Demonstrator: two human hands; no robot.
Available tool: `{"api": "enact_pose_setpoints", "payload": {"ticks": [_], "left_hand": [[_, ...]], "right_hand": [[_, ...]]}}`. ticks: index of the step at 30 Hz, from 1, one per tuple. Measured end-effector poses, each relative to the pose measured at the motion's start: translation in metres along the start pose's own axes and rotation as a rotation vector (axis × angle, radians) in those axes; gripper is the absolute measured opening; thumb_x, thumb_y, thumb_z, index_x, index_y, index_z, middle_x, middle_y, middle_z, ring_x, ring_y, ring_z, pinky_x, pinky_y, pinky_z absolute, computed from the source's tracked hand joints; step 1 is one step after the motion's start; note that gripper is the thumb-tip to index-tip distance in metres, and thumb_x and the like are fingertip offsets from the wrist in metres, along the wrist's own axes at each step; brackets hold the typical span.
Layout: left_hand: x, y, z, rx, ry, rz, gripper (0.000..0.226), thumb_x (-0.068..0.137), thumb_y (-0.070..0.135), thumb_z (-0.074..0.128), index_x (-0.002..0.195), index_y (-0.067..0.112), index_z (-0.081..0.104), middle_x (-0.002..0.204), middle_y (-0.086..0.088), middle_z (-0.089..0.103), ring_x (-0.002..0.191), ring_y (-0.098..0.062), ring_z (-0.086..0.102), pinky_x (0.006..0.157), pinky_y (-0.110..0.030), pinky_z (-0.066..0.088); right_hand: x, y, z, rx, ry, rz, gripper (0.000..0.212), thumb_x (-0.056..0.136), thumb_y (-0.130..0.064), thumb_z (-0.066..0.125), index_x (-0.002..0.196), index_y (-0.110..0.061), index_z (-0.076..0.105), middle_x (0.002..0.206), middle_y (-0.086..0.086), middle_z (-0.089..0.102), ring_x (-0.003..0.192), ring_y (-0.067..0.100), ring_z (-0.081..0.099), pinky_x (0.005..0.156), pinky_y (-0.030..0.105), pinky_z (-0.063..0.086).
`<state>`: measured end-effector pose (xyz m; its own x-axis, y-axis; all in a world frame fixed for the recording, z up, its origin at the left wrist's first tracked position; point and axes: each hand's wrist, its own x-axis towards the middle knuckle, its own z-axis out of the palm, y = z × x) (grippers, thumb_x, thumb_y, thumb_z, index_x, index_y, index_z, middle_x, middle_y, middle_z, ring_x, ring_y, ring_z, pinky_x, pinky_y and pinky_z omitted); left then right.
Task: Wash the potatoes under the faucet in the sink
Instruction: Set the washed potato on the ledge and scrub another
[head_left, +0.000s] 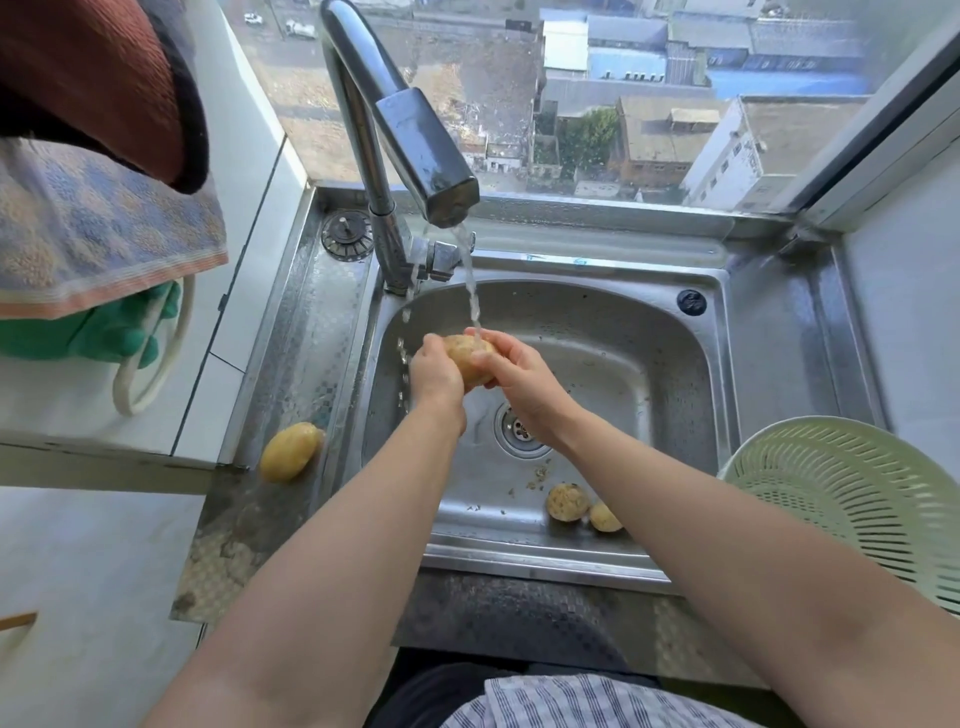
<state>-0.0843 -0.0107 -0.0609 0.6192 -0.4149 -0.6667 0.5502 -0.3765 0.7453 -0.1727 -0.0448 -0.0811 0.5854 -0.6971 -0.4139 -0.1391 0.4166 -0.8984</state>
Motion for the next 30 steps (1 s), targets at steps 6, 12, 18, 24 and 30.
{"api": "enact_pose_setpoints", "payload": {"ticks": [6,12,18,24,30], "left_hand": [[-0.001,-0.010,-0.012,0.184,-0.215,0.048,0.046,0.088,0.047,0.055,0.117,0.012,0.057,0.101,-0.009,0.069,0.086,-0.019,0.068,0.068,-0.034,0.056],[0.018,0.000,-0.015,0.315,0.158,0.040,0.042,0.095,0.035,0.033,0.092,0.005,0.062,0.098,-0.017,0.066,0.087,-0.034,0.063,0.078,-0.038,0.055],[-0.004,-0.007,-0.008,-0.018,-0.234,-0.034,0.033,0.102,0.029,0.036,0.113,0.002,0.052,0.104,-0.017,0.062,0.082,-0.020,0.062,0.059,-0.029,0.056],[0.005,-0.009,-0.016,-0.160,-0.026,-0.043,0.038,0.104,0.032,0.029,0.120,0.008,0.053,0.114,-0.018,0.060,0.099,-0.028,0.061,0.050,-0.032,0.058],[-0.005,-0.012,-0.013,-0.004,-0.128,0.118,0.025,0.095,0.024,0.057,0.112,0.006,0.059,0.105,-0.014,0.065,0.087,-0.021,0.066,0.071,-0.037,0.061]], "right_hand": [[0.002,-0.002,0.007,0.020,0.048,0.030,0.035,0.094,-0.023,0.057,0.127,-0.013,0.053,0.116,0.009,0.063,0.092,0.010,0.061,0.074,0.019,0.048],[-0.002,0.005,0.019,0.017,0.014,0.037,0.050,0.083,-0.025,0.057,0.130,-0.011,0.049,0.116,0.008,0.060,0.096,0.013,0.059,0.081,0.024,0.048],[0.010,-0.003,0.023,0.161,0.276,0.164,0.032,0.095,-0.030,0.057,0.120,-0.010,0.053,0.118,0.015,0.063,0.099,0.020,0.063,0.077,0.030,0.053],[0.007,-0.006,0.027,0.133,0.100,0.112,0.039,0.089,-0.013,0.064,0.125,-0.006,0.052,0.117,0.016,0.061,0.103,0.026,0.063,0.074,0.031,0.056],[0.016,-0.012,0.030,0.082,0.322,0.119,0.028,0.103,-0.026,0.043,0.105,-0.006,0.063,0.096,0.012,0.067,0.086,0.020,0.064,0.064,0.024,0.054]]}}
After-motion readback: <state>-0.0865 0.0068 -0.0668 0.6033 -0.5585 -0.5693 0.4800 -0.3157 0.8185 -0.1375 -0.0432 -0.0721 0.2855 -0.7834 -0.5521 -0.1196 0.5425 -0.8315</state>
